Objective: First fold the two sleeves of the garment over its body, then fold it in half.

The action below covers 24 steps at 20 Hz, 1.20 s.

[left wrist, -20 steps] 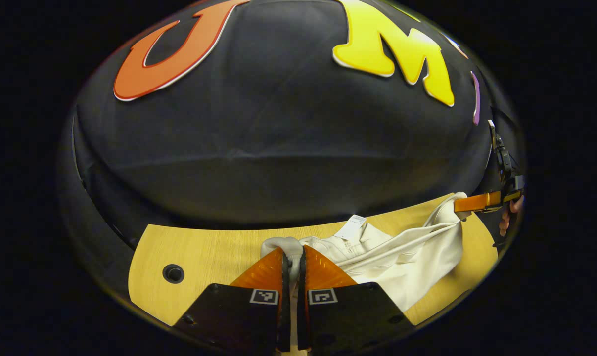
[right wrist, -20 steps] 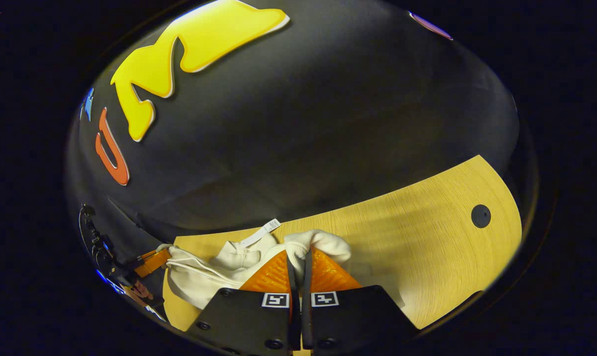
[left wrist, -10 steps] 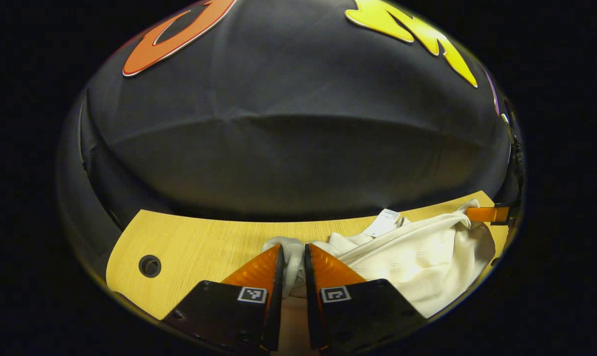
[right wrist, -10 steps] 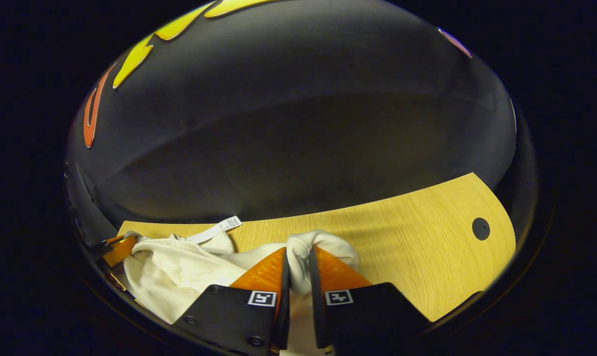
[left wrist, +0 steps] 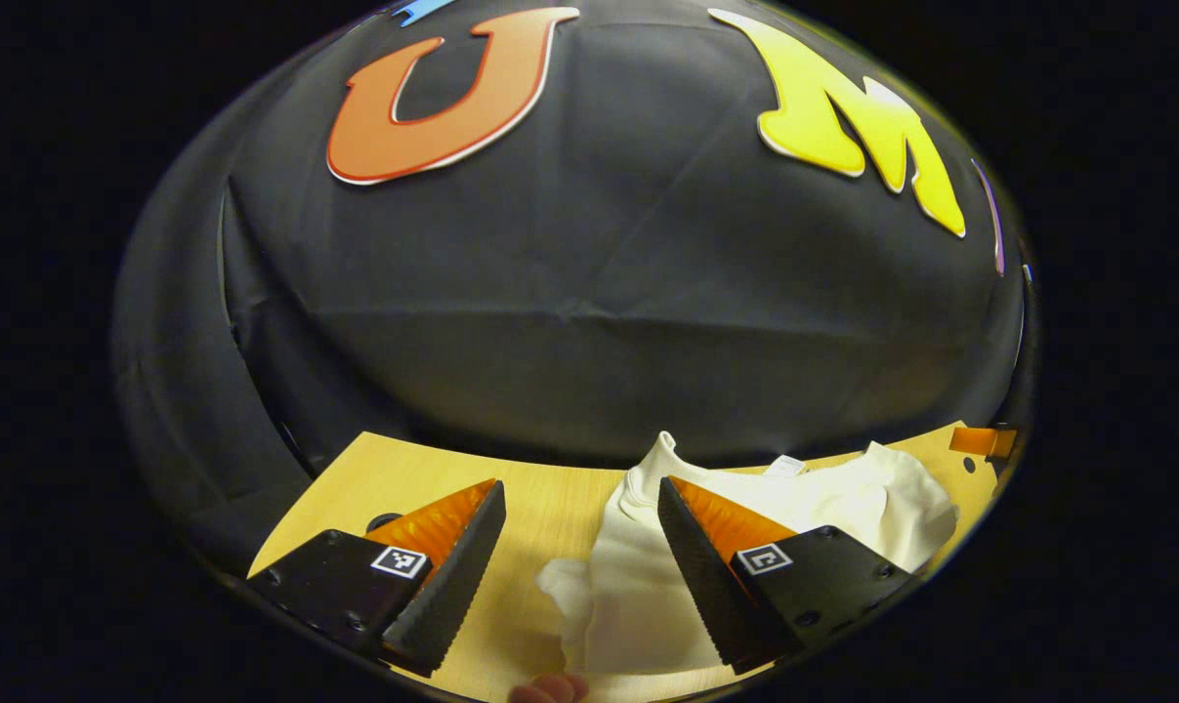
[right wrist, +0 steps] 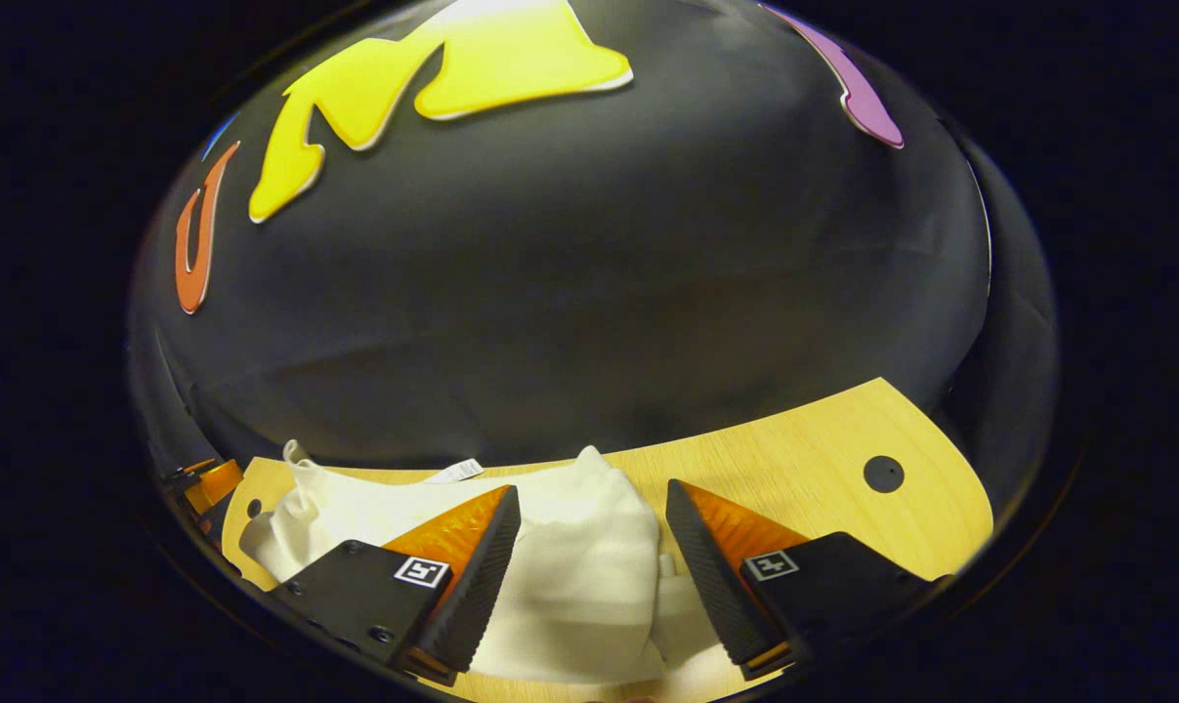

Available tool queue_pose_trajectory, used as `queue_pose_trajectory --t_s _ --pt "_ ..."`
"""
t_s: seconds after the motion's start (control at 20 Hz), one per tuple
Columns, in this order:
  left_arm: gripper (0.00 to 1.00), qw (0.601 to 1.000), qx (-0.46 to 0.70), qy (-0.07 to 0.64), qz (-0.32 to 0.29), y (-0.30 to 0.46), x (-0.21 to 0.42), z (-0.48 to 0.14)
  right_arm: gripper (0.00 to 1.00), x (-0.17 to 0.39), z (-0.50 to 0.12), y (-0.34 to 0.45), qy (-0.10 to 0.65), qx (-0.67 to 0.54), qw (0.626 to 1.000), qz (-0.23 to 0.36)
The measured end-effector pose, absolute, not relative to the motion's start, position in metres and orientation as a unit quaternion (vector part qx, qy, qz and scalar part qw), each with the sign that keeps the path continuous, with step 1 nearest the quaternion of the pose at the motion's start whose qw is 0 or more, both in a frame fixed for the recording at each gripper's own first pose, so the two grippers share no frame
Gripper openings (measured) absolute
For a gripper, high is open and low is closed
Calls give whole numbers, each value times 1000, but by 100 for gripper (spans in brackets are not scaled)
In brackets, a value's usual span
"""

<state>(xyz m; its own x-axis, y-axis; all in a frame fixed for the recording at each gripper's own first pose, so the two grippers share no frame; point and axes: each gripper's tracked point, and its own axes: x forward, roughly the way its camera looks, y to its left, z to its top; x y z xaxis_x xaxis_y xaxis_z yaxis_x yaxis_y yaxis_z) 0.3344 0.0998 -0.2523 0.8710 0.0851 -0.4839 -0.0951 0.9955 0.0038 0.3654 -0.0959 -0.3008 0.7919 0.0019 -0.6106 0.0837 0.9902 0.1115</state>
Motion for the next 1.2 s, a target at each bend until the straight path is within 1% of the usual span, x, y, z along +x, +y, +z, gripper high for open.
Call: queue_pose_trajectory --t_s 0.05,0.1,0.15,0.2,0.25,0.3,0.35,0.45,0.6,0.65,0.7,0.75,0.8,0.85,0.95,1.0,1.05,1.2 --pt "99 968 -12 245 51 103 323 -240 95 353 -287 -94 314 65 947 -18" --pt "99 969 -11 241 54 107 309 -223 92 337 -271 -94 304 64 950 -16" --pt "99 970 -10 237 56 110 295 -206 97 322 -254 -92 296 62 953 -13" --pt "99 972 -10 229 56 111 280 -187 94 306 -235 -89 286 62 956 -7" --pt "99 974 -8 219 56 108 265 -170 94 291 -213 -85 274 60 960 -1" --pt "99 978 -9 202 54 106 252 -147 94 276 -190 -83 258 54 965 3" --pt "99 981 -10 187 56 104 237 -125 98 260 -164 -80 242 47 969 8" --pt "99 985 -6 161 55 97 204 -80 98 227 -114 -70 209 28 977 21" --pt "98 993 -3 111 39 75 164 -14 97 184 -50 -52 148 1 988 41" --pt "98 994 0 100 33 66 147 1 92 170 -34 -46 139 -8 989 49" --pt "98 996 0 90 29 58 134 14 96 155 -24 -38 132 -11 990 57" --pt "98 996 -3 82 19 47 122 23 93 143 -14 -34 124 -8 990 60" --pt "98 997 -7 75 8 34 106 32 93 131 -6 -33 120 -1 991 60" --pt "98 997 -9 72 3 24 99 35 96 119 3 -30 114 5 992 61" --pt "98 998 -6 69 -5 9 73 33 96 99 12 -28 103 -1 993 56" --pt "98 998 -3 68 -5 3 60 30 92 88 12 -31 100 -5 994 51" --pt "98 998 -5 69 -2 -1 49 26 96 78 9 -31 100 -4 994 48" --pt "98 998 -22 63 -6 -15 21 18 96 41 -7 -28 110 2 993 36"
